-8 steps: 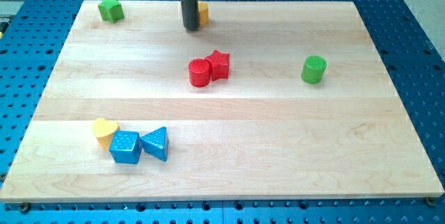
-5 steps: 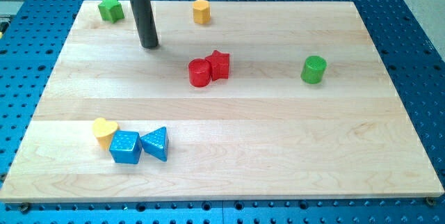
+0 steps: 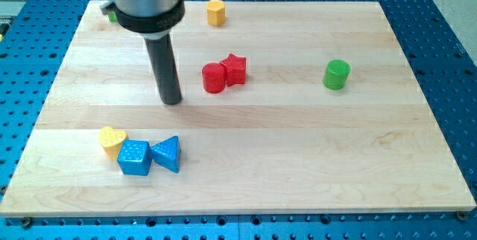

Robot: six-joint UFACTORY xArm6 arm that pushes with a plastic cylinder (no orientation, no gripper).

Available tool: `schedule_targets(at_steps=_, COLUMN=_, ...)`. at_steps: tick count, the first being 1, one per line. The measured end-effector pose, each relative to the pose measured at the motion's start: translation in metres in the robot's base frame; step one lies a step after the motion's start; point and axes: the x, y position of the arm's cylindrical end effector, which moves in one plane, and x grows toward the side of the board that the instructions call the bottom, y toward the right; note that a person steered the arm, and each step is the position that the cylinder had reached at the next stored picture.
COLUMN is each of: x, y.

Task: Move the red blocks diagonally

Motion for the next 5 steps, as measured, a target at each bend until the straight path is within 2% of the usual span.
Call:
schedule_targets(at_steps=1, x=0.0, y=0.033)
schedule_targets(at_steps=2, x=-0.018, y=0.06)
schedule_targets(at_steps=3, x=-0.076, y=0.068)
schedule_targets(at_steps=4, x=-0.106, y=0.071)
schedule_targets(at_steps=5, x=-0.101, y=0.025)
